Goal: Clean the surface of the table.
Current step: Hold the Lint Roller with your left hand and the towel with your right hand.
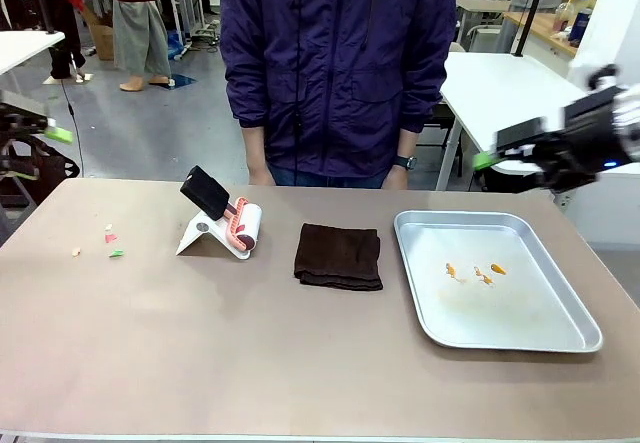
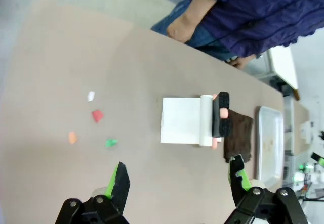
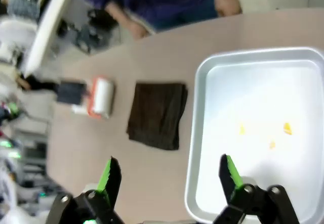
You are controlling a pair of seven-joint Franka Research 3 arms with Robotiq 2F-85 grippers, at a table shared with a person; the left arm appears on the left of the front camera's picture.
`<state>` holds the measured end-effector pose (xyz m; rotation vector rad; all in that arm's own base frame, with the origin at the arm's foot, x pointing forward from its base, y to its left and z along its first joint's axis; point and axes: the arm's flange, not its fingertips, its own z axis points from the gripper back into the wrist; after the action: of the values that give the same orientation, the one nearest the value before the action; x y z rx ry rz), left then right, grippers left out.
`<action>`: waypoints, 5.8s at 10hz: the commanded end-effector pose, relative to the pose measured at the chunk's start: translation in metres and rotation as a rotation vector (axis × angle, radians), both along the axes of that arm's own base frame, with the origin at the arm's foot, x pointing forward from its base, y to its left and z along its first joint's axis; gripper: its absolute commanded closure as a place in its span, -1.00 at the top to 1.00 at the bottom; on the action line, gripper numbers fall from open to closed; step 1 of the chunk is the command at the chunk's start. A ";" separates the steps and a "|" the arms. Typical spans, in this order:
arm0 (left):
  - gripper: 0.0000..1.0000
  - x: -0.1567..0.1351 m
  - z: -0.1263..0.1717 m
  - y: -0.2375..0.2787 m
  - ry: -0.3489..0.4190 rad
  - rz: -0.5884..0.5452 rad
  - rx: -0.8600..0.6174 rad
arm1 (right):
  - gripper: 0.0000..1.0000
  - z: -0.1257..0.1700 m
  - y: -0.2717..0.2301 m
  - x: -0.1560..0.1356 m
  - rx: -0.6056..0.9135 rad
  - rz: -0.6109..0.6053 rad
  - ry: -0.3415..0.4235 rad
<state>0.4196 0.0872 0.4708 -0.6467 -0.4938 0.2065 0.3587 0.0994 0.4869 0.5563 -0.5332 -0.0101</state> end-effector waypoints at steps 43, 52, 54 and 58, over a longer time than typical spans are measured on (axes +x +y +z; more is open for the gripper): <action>-1.00 0.124 -0.079 -0.153 0.203 -0.386 -0.009 | -1.00 -0.191 0.185 0.159 -0.254 -0.017 0.535; -1.00 0.115 -0.065 -0.155 0.137 -0.389 -0.067 | -1.00 -0.190 0.184 0.160 -0.244 0.005 0.549; -1.00 0.100 -0.052 -0.156 0.114 -0.392 -0.095 | -1.00 -0.170 0.171 0.151 -0.139 0.022 0.551; -1.00 0.055 -0.006 -0.137 0.091 -0.363 -0.280 | -1.00 -0.109 0.128 0.115 0.251 0.084 0.571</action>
<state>0.4917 -0.0605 0.4618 -0.9206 -0.2573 -0.0583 0.4966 0.2518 0.3775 0.6817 0.0285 -0.1738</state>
